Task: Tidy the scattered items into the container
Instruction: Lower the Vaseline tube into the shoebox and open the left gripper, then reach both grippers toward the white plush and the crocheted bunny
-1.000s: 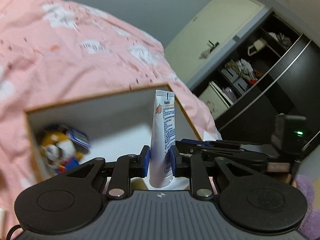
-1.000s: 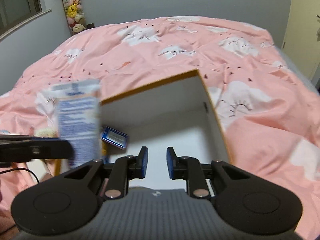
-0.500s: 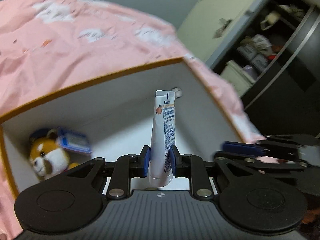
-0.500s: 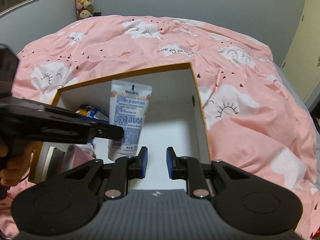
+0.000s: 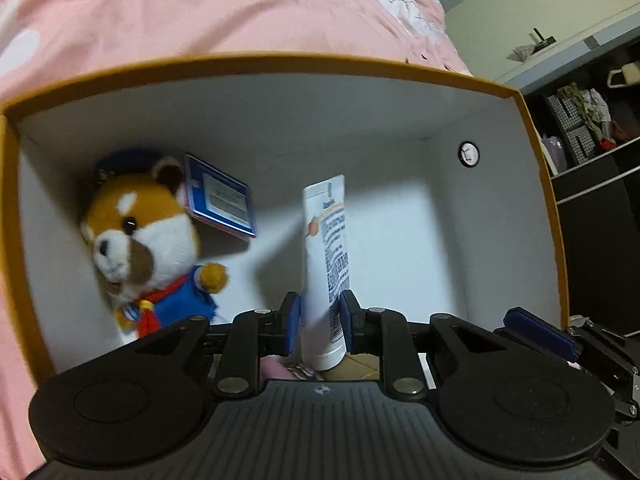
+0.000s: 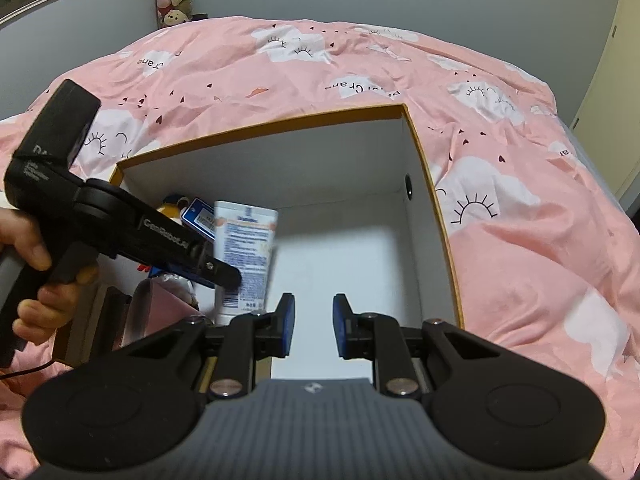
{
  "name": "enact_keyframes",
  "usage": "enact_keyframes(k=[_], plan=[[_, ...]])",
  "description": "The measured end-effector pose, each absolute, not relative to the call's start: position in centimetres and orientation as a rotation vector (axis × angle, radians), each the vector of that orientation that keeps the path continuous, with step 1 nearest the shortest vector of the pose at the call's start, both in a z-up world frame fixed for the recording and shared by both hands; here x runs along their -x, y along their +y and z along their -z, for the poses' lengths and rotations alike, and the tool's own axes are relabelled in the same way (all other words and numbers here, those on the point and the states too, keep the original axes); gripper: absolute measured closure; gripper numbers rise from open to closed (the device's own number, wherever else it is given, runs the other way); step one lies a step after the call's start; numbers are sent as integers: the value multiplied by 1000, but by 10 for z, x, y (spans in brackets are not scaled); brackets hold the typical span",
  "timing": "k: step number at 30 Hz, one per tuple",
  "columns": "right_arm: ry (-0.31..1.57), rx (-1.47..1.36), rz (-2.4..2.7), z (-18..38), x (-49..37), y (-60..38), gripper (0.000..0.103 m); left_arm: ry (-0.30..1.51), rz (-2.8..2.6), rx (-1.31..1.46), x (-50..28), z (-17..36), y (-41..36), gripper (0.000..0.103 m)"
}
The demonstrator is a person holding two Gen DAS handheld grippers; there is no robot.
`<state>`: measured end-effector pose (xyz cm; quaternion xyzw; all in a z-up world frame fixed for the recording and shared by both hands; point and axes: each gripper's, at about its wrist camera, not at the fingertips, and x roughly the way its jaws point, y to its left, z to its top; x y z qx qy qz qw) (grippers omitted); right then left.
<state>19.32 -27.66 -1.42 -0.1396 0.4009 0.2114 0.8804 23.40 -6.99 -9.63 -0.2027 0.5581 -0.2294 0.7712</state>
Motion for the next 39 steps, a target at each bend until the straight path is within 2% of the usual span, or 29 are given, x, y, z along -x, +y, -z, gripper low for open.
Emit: enact_keyframes(k=[7, 10, 12, 13, 24, 29, 34, 37, 39], plan=[[869, 282, -464, 24, -199, -269, 81, 1147, 448, 376, -228, 78, -52, 76], [876, 282, -476, 26, -201, -263, 79, 1124, 444, 396, -232, 67, -44, 64], [876, 279, -488, 27, -201, -259, 66, 1101, 427, 395, -226, 59, -36, 54], [876, 276, -494, 28, -201, -257, 66, 1088, 418, 395, -222, 55, -32, 52], [830, 281, -496, 30, -193, -236, 38, 932, 320, 297, -164, 20, 0, 51], [763, 273, -473, 27, -179, -226, 29, 845, 249, 230, -136, 7, 13, 51], [716, 245, -478, 22, -162, -212, 24, 813, 184, 209, -116, -4, 32, 51], [710, 216, -522, 18, -152, -201, 21, 818, 165, 205, -105, -9, 48, 48], [709, 210, -555, 15, -147, -193, 21, 824, 137, 208, -98, -11, 60, 42]])
